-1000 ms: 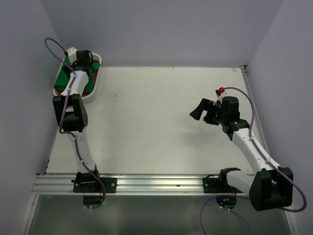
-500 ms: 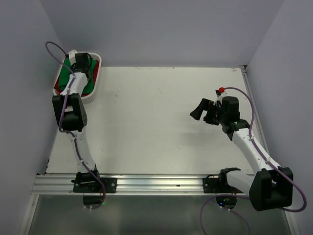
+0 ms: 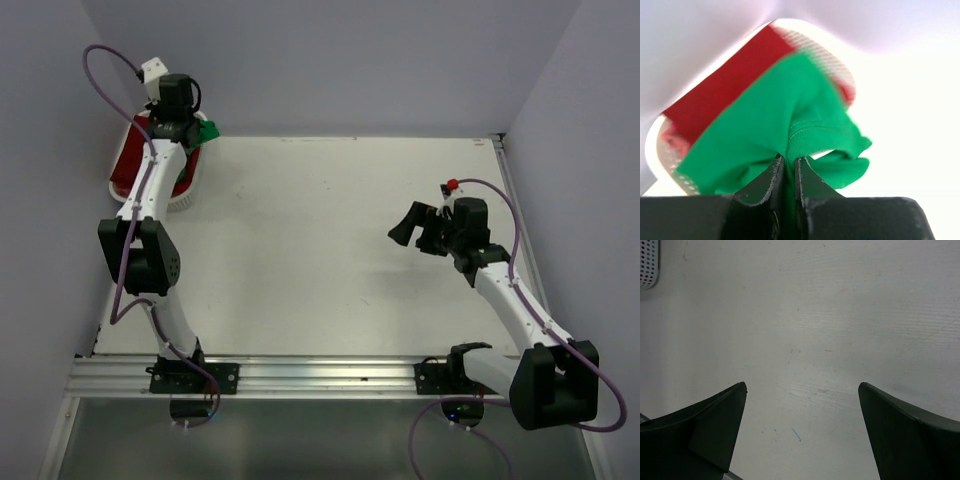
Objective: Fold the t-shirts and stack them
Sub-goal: Grab crumpled tshirt from bin with the left arm, then move the tshirt to the center of the board
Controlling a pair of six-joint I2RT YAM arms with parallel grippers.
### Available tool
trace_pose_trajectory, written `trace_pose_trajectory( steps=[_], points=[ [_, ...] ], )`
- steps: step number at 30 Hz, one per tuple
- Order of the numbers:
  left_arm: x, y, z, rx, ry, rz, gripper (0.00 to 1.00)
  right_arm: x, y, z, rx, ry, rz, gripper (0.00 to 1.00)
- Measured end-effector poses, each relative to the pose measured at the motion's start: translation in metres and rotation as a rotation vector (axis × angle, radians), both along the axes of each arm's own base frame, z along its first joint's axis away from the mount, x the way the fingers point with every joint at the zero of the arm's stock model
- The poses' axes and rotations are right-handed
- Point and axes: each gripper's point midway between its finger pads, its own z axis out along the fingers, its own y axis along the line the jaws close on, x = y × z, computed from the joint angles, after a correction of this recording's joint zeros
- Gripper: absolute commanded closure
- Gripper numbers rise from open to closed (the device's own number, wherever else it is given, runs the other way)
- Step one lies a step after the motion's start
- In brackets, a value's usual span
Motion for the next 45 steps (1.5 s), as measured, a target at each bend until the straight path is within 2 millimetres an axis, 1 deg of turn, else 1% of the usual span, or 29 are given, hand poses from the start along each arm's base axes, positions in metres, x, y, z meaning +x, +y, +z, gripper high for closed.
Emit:
trace_pose_trajectory(
  steps=[2,3,4,5,7,11,13,14,15,18,22,25,26,28,29,31,32,34,37,38,40,43,44,45],
  points=[
    [0.002,-0.032,0.030,0.004,-0.053,-0.065,0.89,0.000,0.000,-0.001,0.000,0.002,0.000,0.01],
    [0.002,-0.045,0.042,0.000,-0.077,-0.094,0.87,0.000,0.000,-0.001,0.000,0.003,0.000,0.01],
    [0.003,-0.063,0.055,-0.009,-0.103,-0.137,0.87,0.000,0.000,-0.001,0.000,0.003,0.000,0.01],
    [0.003,-0.080,0.066,-0.024,-0.125,-0.188,0.83,0.000,0.000,-0.001,0.000,0.003,0.000,0.01],
    [0.001,-0.113,0.083,-0.060,-0.160,-0.300,0.81,0.001,0.000,-0.001,0.000,0.001,-0.001,0.01],
    [-0.006,-0.163,0.103,-0.146,-0.190,-0.489,0.80,0.002,-0.003,-0.002,-0.011,0.001,-0.016,0.01],
    [-0.014,-0.184,0.107,-0.194,-0.191,-0.565,0.80,0.003,-0.004,-0.002,-0.015,0.001,-0.027,0.01],
    [-0.019,-0.195,0.105,-0.220,-0.187,-0.597,0.80,0.004,-0.005,-0.001,-0.016,0.000,-0.031,0.01],
    [-0.026,-0.204,0.103,-0.241,-0.183,-0.625,0.80,0.004,-0.005,-0.001,-0.016,-0.001,-0.034,0.01],
    [-0.063,-0.236,0.081,-0.311,-0.124,-0.718,0.81,0.007,-0.007,0.003,-0.024,-0.011,-0.048,0.01],
    [-0.116,-0.276,0.033,-0.375,-0.010,-0.814,0.82,0.011,-0.010,0.007,-0.032,-0.023,-0.062,0.01],
    [-0.150,-0.300,-0.009,-0.399,0.092,-0.861,0.73,0.011,-0.011,0.006,-0.038,-0.022,-0.070,0.01],
    [-0.162,-0.308,-0.023,-0.402,0.130,-0.875,0.68,0.012,-0.012,0.007,-0.039,-0.023,-0.072,0.01],
    [-0.183,-0.322,-0.047,-0.398,0.194,-0.896,0.67,0.012,-0.012,0.008,-0.042,-0.025,-0.076,0.01],
    [-0.193,-0.328,-0.056,-0.396,0.219,-0.904,0.67,0.013,-0.012,0.009,-0.041,-0.028,-0.076,0.01],
    [-0.209,-0.337,-0.064,-0.387,0.242,-0.919,0.69,0.014,-0.012,0.011,-0.040,-0.033,-0.076,0.01],
    [-0.215,-0.338,-0.064,-0.386,0.240,-0.919,0.70,0.014,-0.012,0.012,-0.037,-0.034,-0.076,0.01],
    [-0.220,-0.334,-0.058,-0.385,0.217,-0.902,0.74,0.015,-0.009,0.012,-0.024,-0.033,-0.070,0.01],
    [-0.218,-0.323,-0.035,-0.382,0.138,-0.860,0.75,0.015,-0.001,0.010,-0.002,-0.024,-0.047,0.01],
    [-0.218,-0.318,-0.023,-0.378,0.099,-0.845,0.75,0.016,0.003,0.009,0.005,-0.022,-0.033,0.01],
    [-0.218,-0.310,-0.005,-0.374,0.043,-0.823,0.75,0.015,0.016,0.006,0.019,-0.014,0.004,0.01],
    [-0.216,-0.302,0.027,-0.367,-0.046,-0.799,0.75,0.011,0.039,-0.002,0.018,0.015,0.074,0.01],
    [-0.215,-0.301,0.037,-0.367,-0.071,-0.795,0.74,0.009,0.049,-0.005,0.015,0.026,0.101,0.01],
    [-0.213,-0.300,0.047,-0.367,-0.095,-0.792,0.68,0.008,0.058,-0.007,0.013,0.036,0.127,0.01]
  ],
)
